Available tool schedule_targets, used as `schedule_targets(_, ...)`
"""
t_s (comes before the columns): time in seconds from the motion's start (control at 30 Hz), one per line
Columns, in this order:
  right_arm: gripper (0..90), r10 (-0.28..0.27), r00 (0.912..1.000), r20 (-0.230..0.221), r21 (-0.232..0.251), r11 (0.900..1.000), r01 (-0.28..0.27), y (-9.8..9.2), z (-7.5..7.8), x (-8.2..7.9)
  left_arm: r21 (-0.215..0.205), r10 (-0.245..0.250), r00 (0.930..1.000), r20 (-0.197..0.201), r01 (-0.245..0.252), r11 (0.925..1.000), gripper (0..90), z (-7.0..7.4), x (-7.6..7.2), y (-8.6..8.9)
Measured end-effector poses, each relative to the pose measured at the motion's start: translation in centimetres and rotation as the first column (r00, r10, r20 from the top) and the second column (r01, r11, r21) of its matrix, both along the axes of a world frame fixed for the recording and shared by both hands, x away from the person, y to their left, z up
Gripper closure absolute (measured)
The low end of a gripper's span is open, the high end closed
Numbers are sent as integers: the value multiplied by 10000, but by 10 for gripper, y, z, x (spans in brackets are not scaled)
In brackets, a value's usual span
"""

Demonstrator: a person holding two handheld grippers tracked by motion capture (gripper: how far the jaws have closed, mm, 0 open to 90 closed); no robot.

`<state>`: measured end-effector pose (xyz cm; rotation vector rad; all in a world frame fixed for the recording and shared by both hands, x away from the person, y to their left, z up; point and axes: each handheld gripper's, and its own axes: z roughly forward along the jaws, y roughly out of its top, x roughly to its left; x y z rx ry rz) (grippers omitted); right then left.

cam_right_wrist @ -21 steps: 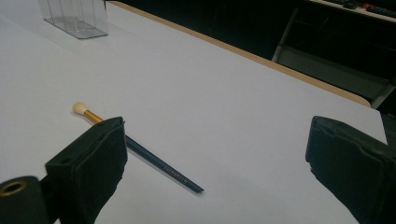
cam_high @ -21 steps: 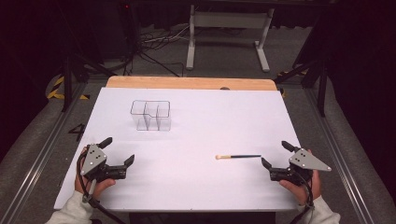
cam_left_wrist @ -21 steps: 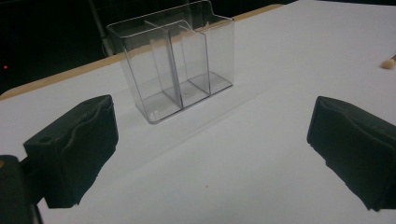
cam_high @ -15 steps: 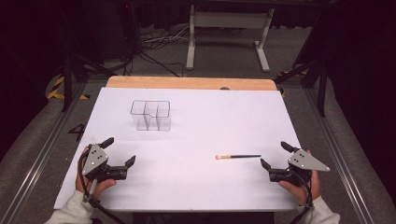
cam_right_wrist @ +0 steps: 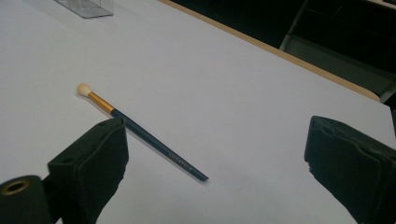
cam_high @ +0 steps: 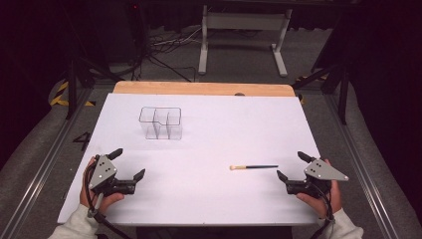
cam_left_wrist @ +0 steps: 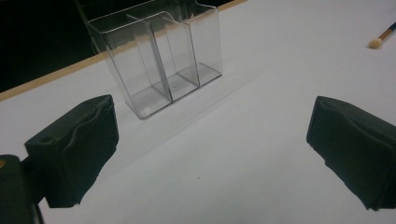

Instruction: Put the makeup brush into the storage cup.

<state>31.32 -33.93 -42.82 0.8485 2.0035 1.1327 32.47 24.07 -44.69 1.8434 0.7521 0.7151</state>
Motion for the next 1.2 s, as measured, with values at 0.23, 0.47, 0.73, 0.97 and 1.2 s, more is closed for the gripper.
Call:
schedule_targets(0.23,69,234,9995,-189,-139,9996,-237,2,2,3,29,-98,9998,-189,99,9999,28,-2,2,-2)
schedule_targets(0.47,145,1376,9821,-1288,-525,9880,-1453,9,14,10,144,-234,9991,-356,239,9996,29,-4,2,-4)
schedule_targets(0.73,173,2048,9491,-2392,-1417,9597,-2428,27,23,23,258,-371,9980,-520,385,9989,31,-6,3,-7)
schedule_targets(0.97,183,2404,9109,-3353,-2620,9049,-3353,54,37,43,349,-421,9970,-651,444,9984,33,-7,4,-9)
schedule_targets(1.2,308,2650,8666,-4227,-3774,8180,-4342,84,36,58,356,-460,9964,-707,486,9982,34,-8,4,-9)
